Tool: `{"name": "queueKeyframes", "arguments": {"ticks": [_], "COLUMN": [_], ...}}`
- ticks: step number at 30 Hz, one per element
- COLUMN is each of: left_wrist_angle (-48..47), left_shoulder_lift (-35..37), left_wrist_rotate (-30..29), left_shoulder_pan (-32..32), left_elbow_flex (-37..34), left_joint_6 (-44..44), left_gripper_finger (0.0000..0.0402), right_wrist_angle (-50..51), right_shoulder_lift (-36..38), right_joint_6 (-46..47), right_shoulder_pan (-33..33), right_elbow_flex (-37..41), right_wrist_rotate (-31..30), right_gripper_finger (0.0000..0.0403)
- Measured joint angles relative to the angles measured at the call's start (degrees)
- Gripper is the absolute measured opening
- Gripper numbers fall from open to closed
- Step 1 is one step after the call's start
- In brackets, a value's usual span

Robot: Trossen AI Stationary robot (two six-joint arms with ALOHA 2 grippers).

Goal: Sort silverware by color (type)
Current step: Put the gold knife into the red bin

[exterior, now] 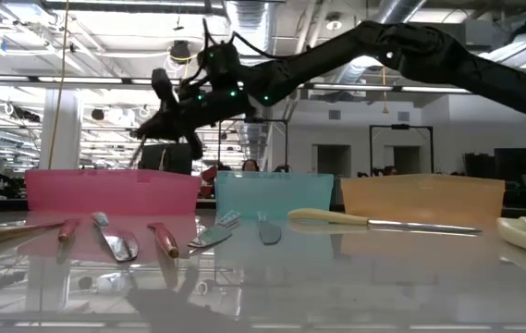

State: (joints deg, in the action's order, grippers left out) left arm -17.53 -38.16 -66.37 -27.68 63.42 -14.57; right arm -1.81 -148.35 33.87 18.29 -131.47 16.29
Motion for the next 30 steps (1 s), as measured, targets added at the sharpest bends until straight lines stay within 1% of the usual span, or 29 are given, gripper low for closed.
{"name": "queueKeyframes", "arguments": {"ticks": [2,4,8,16,24,27,30], "left_wrist_angle": [-0.4,-1.2,-2.5,-3.6,-3.6,-3.6,-3.6], "left_shoulder_lift": [0.7,1.3,1.7,1.6,1.6,1.6,1.6], "left_wrist_rotate": [0.0,0.0,0.0,0.0,0.0,0.0,0.0], "left_shoulder_pan": [0.0,0.0,0.0,0.0,0.0,0.0,0.0], "left_elbow_flex": [0.0,0.0,0.0,0.0,0.0,0.0,0.0], "left_joint_6": [0.0,0.0,0.0,-0.1,-0.1,-0.1,-0.2], "left_gripper_finger": [0.0126,0.0126,0.0126,0.0126,0.0126,0.0126,0.0126], "right_wrist_angle": [3.0,5.0,6.1,13.6,13.8,13.6,13.4], "right_shoulder_lift": [0.0,0.0,0.0,0.1,0.1,0.1,0.1], "right_joint_6": [-0.6,-2.3,-3.7,-4.5,-5.7,-8.3,-8.9], "right_shoulder_pan": [0.1,0.1,-0.4,-0.2,-0.4,-0.4,-0.7], "right_elbow_flex": [0.0,0.0,0.0,-0.1,-0.1,-0.1,-0.1], "right_wrist_rotate": [-0.2,-1.8,-4.6,-5.0,-5.1,-4.2,-4.2], "right_gripper_finger": [0.0017,0.0017,0.0017,0.0017,0.0029,0.003,0.0039]}}
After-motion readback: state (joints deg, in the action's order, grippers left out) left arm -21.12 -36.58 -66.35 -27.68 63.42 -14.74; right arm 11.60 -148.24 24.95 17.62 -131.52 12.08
